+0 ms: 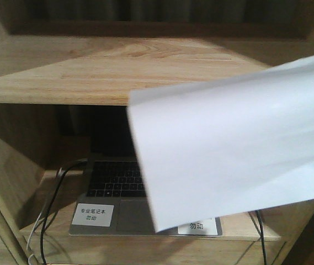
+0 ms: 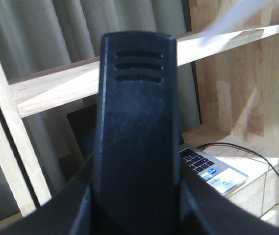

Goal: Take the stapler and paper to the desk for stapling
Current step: 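Pull the white paper off the shelf with the right gripper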

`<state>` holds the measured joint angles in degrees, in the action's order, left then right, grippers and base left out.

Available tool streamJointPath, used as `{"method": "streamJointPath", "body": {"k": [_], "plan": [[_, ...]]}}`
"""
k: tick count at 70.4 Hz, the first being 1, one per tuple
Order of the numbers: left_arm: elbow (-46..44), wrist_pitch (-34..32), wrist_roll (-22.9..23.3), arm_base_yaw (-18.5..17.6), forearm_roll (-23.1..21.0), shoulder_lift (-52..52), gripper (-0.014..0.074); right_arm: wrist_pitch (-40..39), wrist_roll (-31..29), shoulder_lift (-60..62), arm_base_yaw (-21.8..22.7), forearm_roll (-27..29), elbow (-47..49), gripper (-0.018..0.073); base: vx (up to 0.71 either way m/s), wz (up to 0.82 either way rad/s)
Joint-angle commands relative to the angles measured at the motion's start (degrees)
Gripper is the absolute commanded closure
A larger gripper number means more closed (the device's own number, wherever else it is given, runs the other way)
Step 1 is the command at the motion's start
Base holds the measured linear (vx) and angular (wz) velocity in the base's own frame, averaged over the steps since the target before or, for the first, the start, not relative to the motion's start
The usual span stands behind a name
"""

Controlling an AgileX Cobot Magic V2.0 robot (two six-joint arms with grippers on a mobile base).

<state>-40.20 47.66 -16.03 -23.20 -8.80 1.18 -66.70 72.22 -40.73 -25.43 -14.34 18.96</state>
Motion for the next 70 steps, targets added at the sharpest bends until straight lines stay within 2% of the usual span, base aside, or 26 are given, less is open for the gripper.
{"method": "streamJointPath", "body": {"k": [1,11,21,33,43,54,60,70], "plan": [[-1.06,-6.53,0.08,-0.1,-0.86,-1.02,0.0603,-2.78,4.18,3.32,4.84,-1.39,1.42,0.0569,0.0,0.0],[-1.06,-6.53,0.08,-0.1,-0.86,-1.02,0.0603,2.91,7.17,9.56,10.2,-2.2,1.42,0.0567,0.0,0.0],[-1.06,-6.53,0.08,-0.1,-0.86,-1.02,0.0603,9.65,9.45,14.89,13.23,-2.89,1.42,0.0566,0.0,0.0],[-1.06,-6.53,0.08,-0.1,-0.86,-1.02,0.0603,13.35,12.68,18.82,16.88,-6.22,1.42,0.0565,0.0,0.0],[-1.06,-6.53,0.08,-0.1,-0.86,-1.02,0.0603,14.3,16.0,19.39,18.18,-8.2,1.37,0.0563,0.0,0.0],[-1.06,-6.53,0.08,-0.1,-0.86,-1.02,0.0603,15.07,15.8,19.39,18.13,-7.62,1.3,0.0561,0.0,0.0],[-1.06,-6.53,0.08,-0.1,-0.86,-1.02,0.0603,13.45,15.04,19.39,18.13,-3.89,-1.34,0.0561,0.0,0.0],[-1.06,-6.53,0.08,-0.1,-0.86,-1.02,0.0603,3.39,12.03,19.39,18.13,8.34,-9.94,0.0561,0.0,0.0]]}}
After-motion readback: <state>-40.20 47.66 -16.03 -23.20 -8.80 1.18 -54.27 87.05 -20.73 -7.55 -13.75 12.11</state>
